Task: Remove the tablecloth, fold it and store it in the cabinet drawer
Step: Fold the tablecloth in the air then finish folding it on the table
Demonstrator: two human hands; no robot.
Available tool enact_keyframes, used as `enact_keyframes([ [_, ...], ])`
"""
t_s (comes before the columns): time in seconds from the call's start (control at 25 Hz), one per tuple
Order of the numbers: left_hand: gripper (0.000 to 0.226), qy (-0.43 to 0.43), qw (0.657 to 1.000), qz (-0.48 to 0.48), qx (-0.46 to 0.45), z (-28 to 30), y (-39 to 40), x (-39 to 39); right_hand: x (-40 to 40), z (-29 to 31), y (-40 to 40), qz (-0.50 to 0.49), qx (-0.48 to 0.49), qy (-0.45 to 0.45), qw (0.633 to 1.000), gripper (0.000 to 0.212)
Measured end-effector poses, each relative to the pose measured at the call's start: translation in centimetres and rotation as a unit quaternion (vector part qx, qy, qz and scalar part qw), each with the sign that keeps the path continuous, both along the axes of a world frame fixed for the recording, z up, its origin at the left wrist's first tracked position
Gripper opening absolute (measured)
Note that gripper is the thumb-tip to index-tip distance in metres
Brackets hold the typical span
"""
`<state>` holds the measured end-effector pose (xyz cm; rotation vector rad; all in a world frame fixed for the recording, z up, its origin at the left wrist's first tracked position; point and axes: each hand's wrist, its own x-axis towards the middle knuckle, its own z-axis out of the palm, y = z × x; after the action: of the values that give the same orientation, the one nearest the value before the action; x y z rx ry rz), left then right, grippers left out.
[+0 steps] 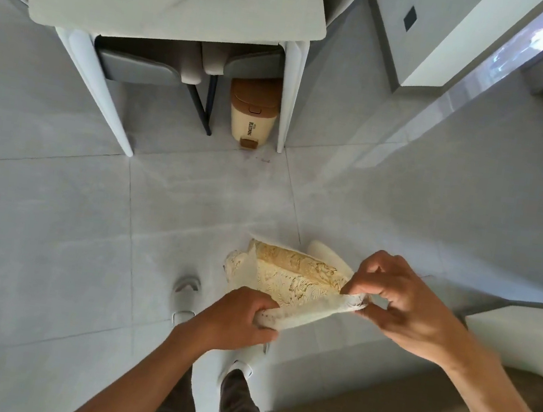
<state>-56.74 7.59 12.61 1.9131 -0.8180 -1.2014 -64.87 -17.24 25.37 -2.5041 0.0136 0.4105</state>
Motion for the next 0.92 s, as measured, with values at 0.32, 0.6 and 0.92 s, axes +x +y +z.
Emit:
enact_keyframes([
  [0.32, 0.033, -0.048, 0.981, -0.113, 0.152, -3.0, 3.0, 3.2, -0.2, 1.7, -1.6, 0.010, -0.019, -0.057, 0.998, 0.028],
  [0.6, 0.041, -0.189, 0.977, 0.059, 0.074, -7.2, 0.6, 3.4, 1.4, 3.2, 0.4, 0.050, 0.058, -0.052, 0.996, 0.013],
  [0.92, 0.032, 0.017, 1.000, -0.012, 0.018, -9.1, -3.4, 3.7, 1.2, 5.6, 0.2, 0.063, 0.072, -0.032, 0.995, 0.013],
])
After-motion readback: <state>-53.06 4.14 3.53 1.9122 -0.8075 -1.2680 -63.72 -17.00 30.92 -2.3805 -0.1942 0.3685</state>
